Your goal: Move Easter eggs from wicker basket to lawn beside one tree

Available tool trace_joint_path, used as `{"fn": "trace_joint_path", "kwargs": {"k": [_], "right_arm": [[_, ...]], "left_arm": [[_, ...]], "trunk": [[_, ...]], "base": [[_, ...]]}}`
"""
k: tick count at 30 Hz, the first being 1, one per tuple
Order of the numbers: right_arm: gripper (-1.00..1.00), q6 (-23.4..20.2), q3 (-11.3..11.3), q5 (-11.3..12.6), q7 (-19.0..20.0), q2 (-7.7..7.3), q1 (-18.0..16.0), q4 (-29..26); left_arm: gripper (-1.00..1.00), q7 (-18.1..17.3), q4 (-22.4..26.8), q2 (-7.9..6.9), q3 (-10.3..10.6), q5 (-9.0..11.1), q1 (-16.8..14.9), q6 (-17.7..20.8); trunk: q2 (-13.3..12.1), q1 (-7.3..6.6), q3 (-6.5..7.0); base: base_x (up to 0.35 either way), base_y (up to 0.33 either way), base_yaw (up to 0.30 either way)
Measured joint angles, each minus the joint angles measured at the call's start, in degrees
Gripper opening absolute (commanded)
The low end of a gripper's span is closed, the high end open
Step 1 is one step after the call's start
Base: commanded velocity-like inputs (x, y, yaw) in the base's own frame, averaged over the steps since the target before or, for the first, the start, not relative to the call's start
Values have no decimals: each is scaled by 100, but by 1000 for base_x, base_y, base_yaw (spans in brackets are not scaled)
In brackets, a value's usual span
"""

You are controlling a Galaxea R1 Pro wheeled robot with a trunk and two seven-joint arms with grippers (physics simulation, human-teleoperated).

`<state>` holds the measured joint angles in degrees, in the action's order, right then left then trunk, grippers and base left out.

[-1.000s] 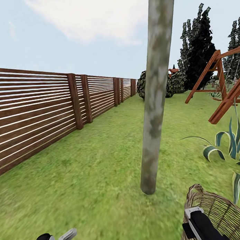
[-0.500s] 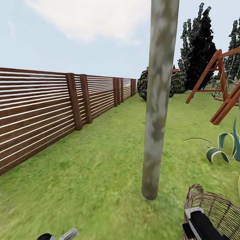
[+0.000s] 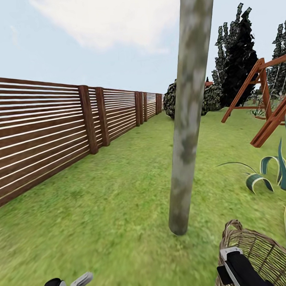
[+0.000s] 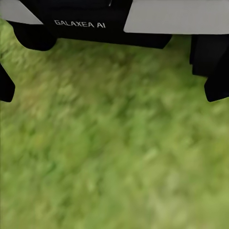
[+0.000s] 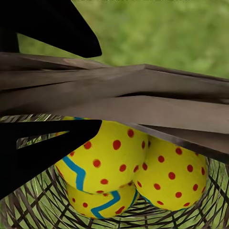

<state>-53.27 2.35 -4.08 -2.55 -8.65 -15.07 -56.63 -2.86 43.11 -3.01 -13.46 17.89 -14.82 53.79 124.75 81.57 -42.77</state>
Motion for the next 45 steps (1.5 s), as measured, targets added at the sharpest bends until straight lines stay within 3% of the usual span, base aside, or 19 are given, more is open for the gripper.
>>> {"fn": "trace_joint_path", "kwargs": {"k": [5, 20, 26, 29, 35, 40, 45], "right_arm": [[-100, 6, 8, 24, 0, 4, 0, 0], [-100, 6, 10, 7, -1, 16, -1, 8], [-100, 3, 8, 19, 5, 17, 0, 14], [-100, 4, 10, 23, 5, 18, -1, 17], [-100, -1, 13, 36, 10, 26, 0, 18], [-100, -2, 13, 13, 9, 35, -1, 17], [-100, -3, 14, 32, 10, 61, 1, 55]], "left_arm": [[100, 0, 0, 9, 0, 0, 0, 0], [100, 0, 0, 44, 0, -7, 0, 0], [100, 0, -2, 44, 0, -8, 0, 0], [100, 0, -2, 44, 0, -7, 0, 0], [100, 0, -1, 44, 0, -8, 0, 0], [100, 0, -2, 44, 0, -7, 0, 0], [100, 0, -7, 72, 0, -7, 0, 0]], "trunk": [[201, 110, -90], [322, 176, -144], [562, 308, -251], [563, 308, -252], [802, 439, -359], [804, 440, -359], [1003, 549, -449]], "base": [[0, 0, 0], [0, 0, 0], [0, 0, 0], [0, 0, 0], [0, 0, 0], [0, 0, 0], [0, 0, 0]]}}
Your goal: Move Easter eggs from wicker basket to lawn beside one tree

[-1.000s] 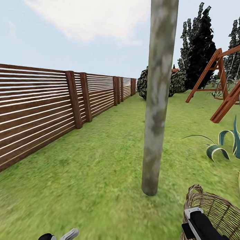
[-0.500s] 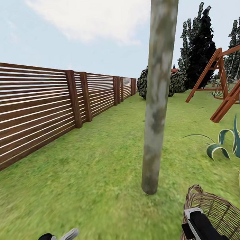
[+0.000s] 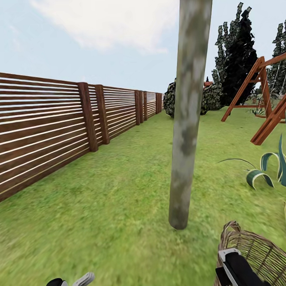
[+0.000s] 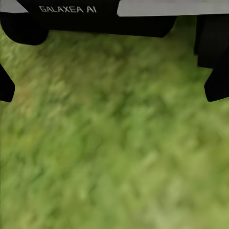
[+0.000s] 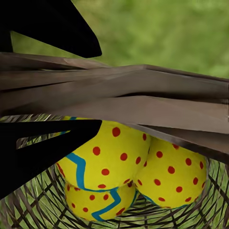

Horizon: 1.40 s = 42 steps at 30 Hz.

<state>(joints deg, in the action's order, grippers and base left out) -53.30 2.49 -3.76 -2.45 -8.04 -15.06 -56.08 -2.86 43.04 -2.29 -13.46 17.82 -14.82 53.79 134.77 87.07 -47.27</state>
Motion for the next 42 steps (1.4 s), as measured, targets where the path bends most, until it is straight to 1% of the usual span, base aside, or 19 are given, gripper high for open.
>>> {"fn": "trace_joint_path", "kwargs": {"k": [1, 2, 4, 7, 9, 15, 21, 23, 33, 37, 38, 39, 42], "right_arm": [[-100, 0, 21, -17, -1, 0, 0, 51], [-100, 0, 105, -38, -4, 1, -2, 65], [-100, 1, 194, 8, 0, -9, -1, 76], [-100, 1, 193, 0, -1, -16, -1, 77], [-100, 0, 189, -13, -2, -16, -2, 77], [-100, 1, 194, 6, -1, -18, -1, 78], [-100, 10, 147, 19, 0, -30, -2, 55], [-100, 7, 144, -56, -3, -33, -3, 51], [-100, -136, 152, -95, -1, -32, -4, -243], [-100, -134, 158, -111, -1, -24, -4, -238], [100, -135, 157, -108, -1, -26, -4, -239], [100, 11, 159, -74, -1, -37, -2, 9], [100, 123, 156, -65, -9, -44, -3, 15]], "left_arm": [[100, 0, -1, 3, 0, -1, 0, 0], [100, 0, -1, 1, 0, -2, 0, -1], [100, 0, 0, 1, 0, -1, 0, 0], [100, 0, 2, 0, 0, -1, 0, 0], [100, 0, 2, 2, 0, 0, -1, 0], [100, 0, 0, 3, 0, -1, 0, 0], [100, 0, -2, 7, 0, -1, 0, 0], [100, 0, -2, 7, 0, -2, 0, -1], [100, -1, 0, 6, 0, -2, -1, -2], [100, -4, 5, 5, 0, 0, -1, -2], [100, -3, 5, 7, 0, 0, -1, -2], [100, -5, 7, 6, 0, 1, -1, 0], [100, -4, 7, 7, 0, 1, -1, -1]], "trunk": [[40, 22, -18], [80, 44, -35], [161, 88, -71], [281, 154, -125], [282, 154, -126], [522, 286, -233], [762, 417, -341], [843, 461, -376], [858, 487, -596], [858, 486, -597], [858, 486, -597], [857, 488, -599], [857, 487, -598]], "base": [[0, 0, 0], [0, 0, 0], [0, 0, 0], [0, 0, 0], [0, 0, 0], [0, 0, 0], [0, 0, 0], [0, 0, 0], [0, 0, 0], [0, 0, 0], [0, 0, 0], [0, 0, 0], [0, 0, 0]]}}
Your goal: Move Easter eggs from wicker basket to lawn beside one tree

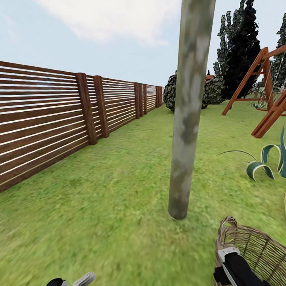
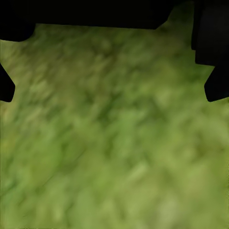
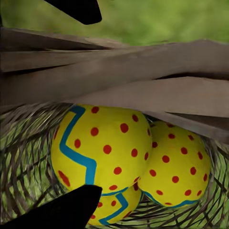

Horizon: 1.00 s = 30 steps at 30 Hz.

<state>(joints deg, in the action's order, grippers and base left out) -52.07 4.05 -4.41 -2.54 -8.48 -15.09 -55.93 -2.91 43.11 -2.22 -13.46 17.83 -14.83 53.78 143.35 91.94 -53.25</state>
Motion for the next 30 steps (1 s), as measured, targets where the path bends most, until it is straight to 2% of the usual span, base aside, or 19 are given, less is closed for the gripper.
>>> {"fn": "trace_joint_path", "kwargs": {"k": [8, 18, 30], "right_arm": [[100, 6, -6, -4, -1, 19, 0, 37], [100, 6, -7, -5, -1, 20, 0, 44], [100, 8, 4, -9, -1, 28, 0, 57]], "left_arm": [[100, 2, -3, 0, 0, 0, 0, 0], [100, 4, -8, 0, 0, 1, 0, 0], [100, 4, -5, 0, 0, 1, 0, 0]], "trunk": [[0, 0, 0], [-13, -26, 221], [-493, -289, 437]], "base": [[0, 0, 0], [0, 0, 0], [0, 0, 0]]}}
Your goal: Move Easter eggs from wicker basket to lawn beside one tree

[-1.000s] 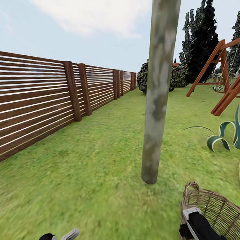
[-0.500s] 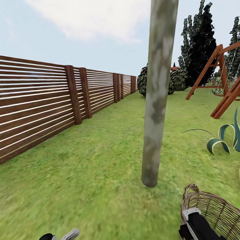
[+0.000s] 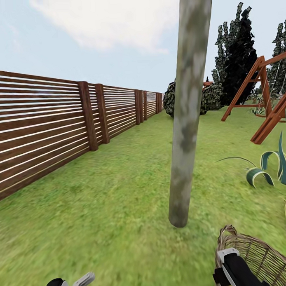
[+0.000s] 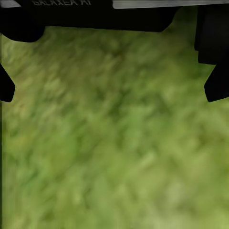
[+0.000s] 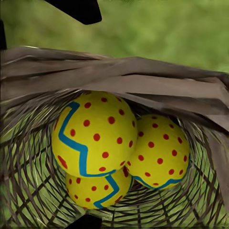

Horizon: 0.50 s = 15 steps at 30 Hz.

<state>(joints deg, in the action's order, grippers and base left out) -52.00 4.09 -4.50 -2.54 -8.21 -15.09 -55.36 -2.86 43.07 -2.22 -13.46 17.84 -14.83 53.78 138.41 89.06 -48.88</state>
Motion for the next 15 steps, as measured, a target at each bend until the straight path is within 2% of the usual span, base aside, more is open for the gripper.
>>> {"fn": "trace_joint_path", "kwargs": {"k": [7, 15], "right_arm": [[100, -63, 40, -62, -28, 8, 0, 4], [100, -62, 16, -12, -12, 9, 0, 4]], "left_arm": [[100, 0, -3, 0, 0, 0, 0, -1], [100, 0, 1, 0, 0, 0, 0, 0]], "trunk": [[-281, -154, 126], [-602, -330, 269]], "base": [[0, 0, 0], [0, 0, 0]]}}
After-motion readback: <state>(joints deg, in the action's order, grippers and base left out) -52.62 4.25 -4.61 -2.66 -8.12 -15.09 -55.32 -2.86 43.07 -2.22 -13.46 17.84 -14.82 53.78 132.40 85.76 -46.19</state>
